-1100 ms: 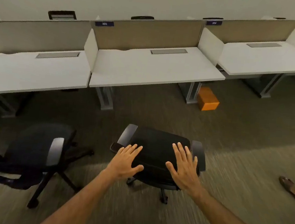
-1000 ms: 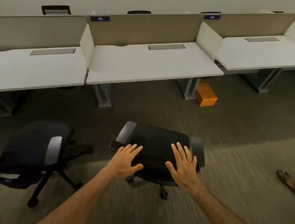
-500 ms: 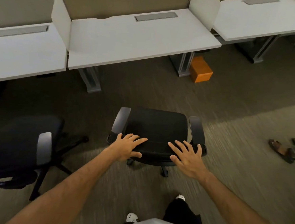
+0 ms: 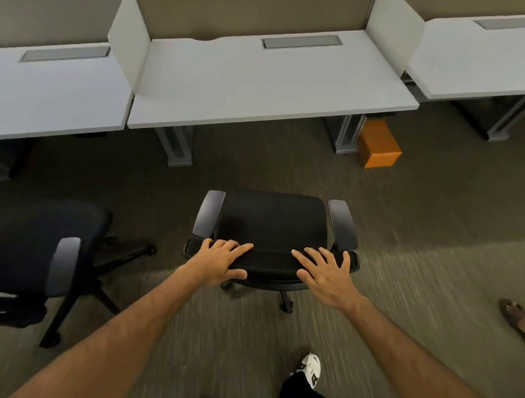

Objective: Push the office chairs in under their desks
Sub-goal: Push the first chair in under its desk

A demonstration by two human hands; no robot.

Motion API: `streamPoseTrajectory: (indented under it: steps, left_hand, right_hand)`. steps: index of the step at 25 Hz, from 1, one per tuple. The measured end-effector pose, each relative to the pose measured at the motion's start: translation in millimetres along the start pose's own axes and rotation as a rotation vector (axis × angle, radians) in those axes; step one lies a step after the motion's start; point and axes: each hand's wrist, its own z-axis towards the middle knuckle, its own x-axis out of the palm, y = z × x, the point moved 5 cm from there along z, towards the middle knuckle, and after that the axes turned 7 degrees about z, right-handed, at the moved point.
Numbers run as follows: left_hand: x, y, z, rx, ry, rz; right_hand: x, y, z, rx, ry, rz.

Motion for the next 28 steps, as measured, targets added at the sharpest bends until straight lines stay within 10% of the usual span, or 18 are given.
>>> streamPoseTrajectory:
  steps: [8,28]
  left_hand:
    - [-29.2,3.5,44.0,-0.242,-0.036,-0.167]
    - [-129.9,85.1,191.9,-0.208,-0.311,-0.06]
  right_hand:
    - [-69.1,-64.4,86.0,-0.105,0.06,-0.193]
    - [-171.8,-88.0,267.5,-0.161,-0.141,-0.199]
